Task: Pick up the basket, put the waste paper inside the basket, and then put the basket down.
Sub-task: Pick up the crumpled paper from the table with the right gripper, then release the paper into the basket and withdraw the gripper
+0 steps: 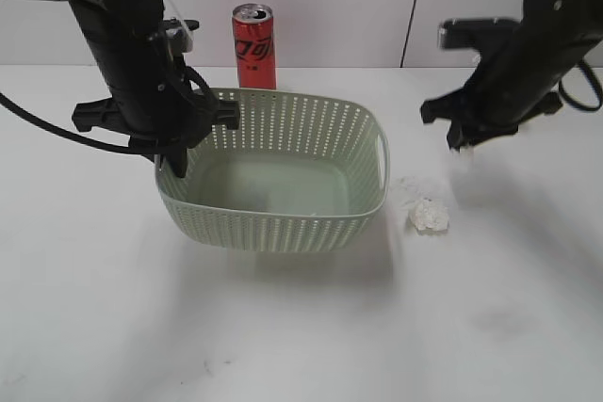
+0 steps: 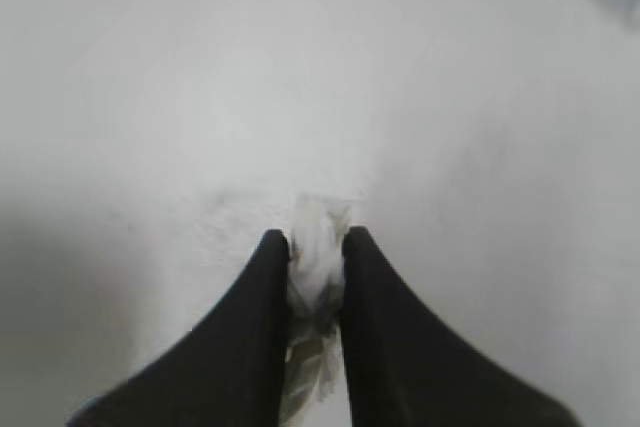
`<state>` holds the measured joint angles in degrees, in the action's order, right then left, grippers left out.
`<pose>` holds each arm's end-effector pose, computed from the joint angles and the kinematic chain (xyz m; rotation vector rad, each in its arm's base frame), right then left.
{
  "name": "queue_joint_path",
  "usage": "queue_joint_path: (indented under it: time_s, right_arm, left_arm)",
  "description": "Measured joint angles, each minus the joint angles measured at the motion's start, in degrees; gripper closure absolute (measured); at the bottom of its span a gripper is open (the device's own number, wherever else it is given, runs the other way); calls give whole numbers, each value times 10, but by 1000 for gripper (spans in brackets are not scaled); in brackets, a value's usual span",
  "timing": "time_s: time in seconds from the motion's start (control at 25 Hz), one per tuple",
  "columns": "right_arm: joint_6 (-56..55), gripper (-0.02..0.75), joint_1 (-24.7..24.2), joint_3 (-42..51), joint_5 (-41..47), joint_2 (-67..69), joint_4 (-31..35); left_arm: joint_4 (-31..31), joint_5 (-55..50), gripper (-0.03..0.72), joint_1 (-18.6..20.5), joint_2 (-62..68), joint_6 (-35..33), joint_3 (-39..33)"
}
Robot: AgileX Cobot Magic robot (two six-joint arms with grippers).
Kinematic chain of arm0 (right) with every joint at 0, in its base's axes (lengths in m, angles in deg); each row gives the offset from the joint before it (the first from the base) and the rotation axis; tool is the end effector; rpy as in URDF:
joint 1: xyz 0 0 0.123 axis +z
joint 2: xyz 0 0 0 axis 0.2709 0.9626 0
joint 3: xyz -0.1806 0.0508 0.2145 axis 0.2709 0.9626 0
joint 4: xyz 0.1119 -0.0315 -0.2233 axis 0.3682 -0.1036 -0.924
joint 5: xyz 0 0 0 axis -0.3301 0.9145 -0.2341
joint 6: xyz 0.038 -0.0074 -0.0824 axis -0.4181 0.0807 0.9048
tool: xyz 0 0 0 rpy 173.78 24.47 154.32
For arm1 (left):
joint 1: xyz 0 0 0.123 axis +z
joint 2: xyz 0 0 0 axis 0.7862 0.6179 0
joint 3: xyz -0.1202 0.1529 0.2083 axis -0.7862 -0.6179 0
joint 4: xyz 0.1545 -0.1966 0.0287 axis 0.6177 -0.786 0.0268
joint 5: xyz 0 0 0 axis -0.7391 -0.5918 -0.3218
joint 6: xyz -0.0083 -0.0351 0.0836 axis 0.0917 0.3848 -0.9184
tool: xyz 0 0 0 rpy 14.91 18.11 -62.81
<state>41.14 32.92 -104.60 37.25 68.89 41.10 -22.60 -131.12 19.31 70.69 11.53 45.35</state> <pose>0.3761 0.1195 0.1789 -0.2189 2.7207 0.1738 0.3222 -0.2115 0.2047 0.0777 3.0218 -0.2013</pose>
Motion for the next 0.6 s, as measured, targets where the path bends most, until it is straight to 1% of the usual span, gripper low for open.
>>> queue_joint_path:
  time_s: [0.08, 0.2, 0.32, 0.4, 0.44, 0.48, 0.52, 0.56, 0.6]
  right_arm:
    - [40, 631, 11, -4, 1, -61, 45]
    - [124, 631, 58, -7, 1, -132, 122]
    - [188, 632, 122, -7, -12, -155, 150]
    - [201, 632, 158, -7, -17, -141, 163]
    - [206, 632, 169, -7, -16, -127, 172]
    - [209, 613, 178, -7, -13, -110, 180]
    - [217, 556, 185, -7, -7, -92, 183]
    - [224, 477, 191, -7, 0, -79, 186]
    - [230, 357, 195, -7, 5, -67, 187]
  left_arm:
    - [0, 1, 705, 0, 0, 0, 0]
    - [0, 3, 705, 0, 0, 0, 0]
    - [0, 7, 705, 0, 0, 0, 0]
    - [0, 8, 705, 0, 0, 0, 0]
    - [0, 8, 705, 0, 0, 0, 0]
    - [0, 8, 705, 0, 0, 0, 0]
    - [0, 8, 705, 0, 0, 0, 0]
    - [0, 8, 705, 0, 0, 0, 0]
    - [0, 7, 705, 0, 0, 0, 0]
